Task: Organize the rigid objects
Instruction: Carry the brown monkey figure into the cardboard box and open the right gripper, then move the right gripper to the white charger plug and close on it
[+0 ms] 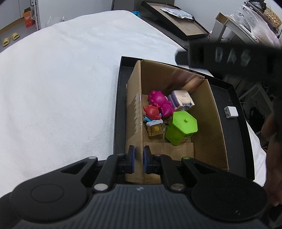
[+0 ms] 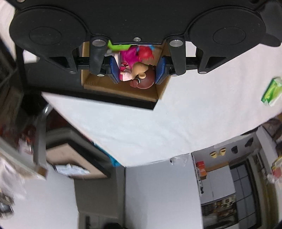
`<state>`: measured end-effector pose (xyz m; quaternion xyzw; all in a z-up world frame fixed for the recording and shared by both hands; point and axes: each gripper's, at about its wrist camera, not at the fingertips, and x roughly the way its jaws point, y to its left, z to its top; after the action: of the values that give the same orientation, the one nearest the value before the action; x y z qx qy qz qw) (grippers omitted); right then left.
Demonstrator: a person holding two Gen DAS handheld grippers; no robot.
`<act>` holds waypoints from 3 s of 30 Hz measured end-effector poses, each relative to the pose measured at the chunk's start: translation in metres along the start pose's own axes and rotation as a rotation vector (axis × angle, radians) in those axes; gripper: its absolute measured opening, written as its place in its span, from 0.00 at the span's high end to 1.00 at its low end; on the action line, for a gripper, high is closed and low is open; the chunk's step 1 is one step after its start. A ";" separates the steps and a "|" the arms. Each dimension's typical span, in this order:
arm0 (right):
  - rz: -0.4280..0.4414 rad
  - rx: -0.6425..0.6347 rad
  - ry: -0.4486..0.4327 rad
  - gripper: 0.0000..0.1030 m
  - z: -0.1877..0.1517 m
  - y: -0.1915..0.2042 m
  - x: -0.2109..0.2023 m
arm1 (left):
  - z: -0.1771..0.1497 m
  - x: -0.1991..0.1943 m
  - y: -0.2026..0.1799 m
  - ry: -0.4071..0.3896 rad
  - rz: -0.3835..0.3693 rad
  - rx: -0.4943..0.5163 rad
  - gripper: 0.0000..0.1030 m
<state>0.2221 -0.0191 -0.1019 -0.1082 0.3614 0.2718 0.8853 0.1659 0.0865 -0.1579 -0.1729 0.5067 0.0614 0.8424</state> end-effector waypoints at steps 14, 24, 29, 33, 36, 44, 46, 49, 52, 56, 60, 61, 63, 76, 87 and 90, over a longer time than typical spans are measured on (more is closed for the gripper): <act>-0.012 0.022 -0.014 0.35 -0.008 -0.020 -0.013 | -0.003 -0.004 -0.012 -0.033 0.077 0.021 0.88; -0.040 0.118 -0.018 0.29 -0.030 -0.057 -0.020 | -0.005 -0.008 -0.020 -0.042 0.148 0.045 0.75; -0.048 0.169 -0.019 0.29 -0.042 -0.080 -0.022 | -0.005 -0.010 -0.021 -0.052 0.177 0.043 0.65; -0.050 0.216 -0.023 0.28 -0.051 -0.099 -0.022 | -0.006 -0.014 -0.028 -0.091 0.219 0.056 0.58; -0.047 0.250 -0.027 0.28 -0.058 -0.113 -0.021 | -0.005 -0.013 -0.035 -0.094 0.252 0.078 0.56; -0.070 0.280 -0.046 0.23 -0.076 -0.140 -0.017 | -0.005 -0.010 -0.049 -0.118 0.329 0.112 0.54; -0.085 0.287 -0.043 0.23 -0.081 -0.147 -0.014 | -0.005 -0.010 -0.053 -0.128 0.350 0.120 0.54; -0.108 0.299 -0.035 0.23 -0.088 -0.159 -0.008 | -0.003 -0.007 -0.056 -0.128 0.390 0.119 0.54; -0.136 0.316 -0.032 0.23 -0.094 -0.173 0.000 | 0.000 -0.003 -0.055 -0.122 0.424 0.103 0.53; -0.161 0.328 -0.037 0.23 -0.103 -0.188 0.011 | 0.002 0.001 -0.058 -0.108 0.448 0.117 0.52; -0.186 0.358 -0.014 0.21 -0.115 -0.199 0.026 | 0.004 0.007 -0.062 -0.089 0.464 0.126 0.52; -0.185 0.367 -0.010 0.21 -0.116 -0.201 0.028 | 0.004 0.008 -0.063 -0.082 0.468 0.128 0.52; -0.180 0.379 -0.001 0.19 -0.117 -0.206 0.034 | 0.005 0.012 -0.067 -0.070 0.479 0.138 0.52; -0.206 0.391 0.049 0.17 -0.126 -0.227 0.068 | 0.009 0.026 -0.078 -0.029 0.525 0.163 0.52; -0.245 0.318 0.011 0.16 -0.117 -0.237 0.092 | 0.011 0.031 -0.082 -0.015 0.543 0.176 0.52; -0.247 0.302 0.003 0.23 -0.115 -0.237 0.094 | 0.011 0.030 -0.082 -0.017 0.541 0.173 0.52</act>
<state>0.3439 -0.2226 -0.2511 -0.0178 0.3834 0.1036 0.9176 0.2126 0.0115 -0.1607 0.0418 0.5305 0.2418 0.8114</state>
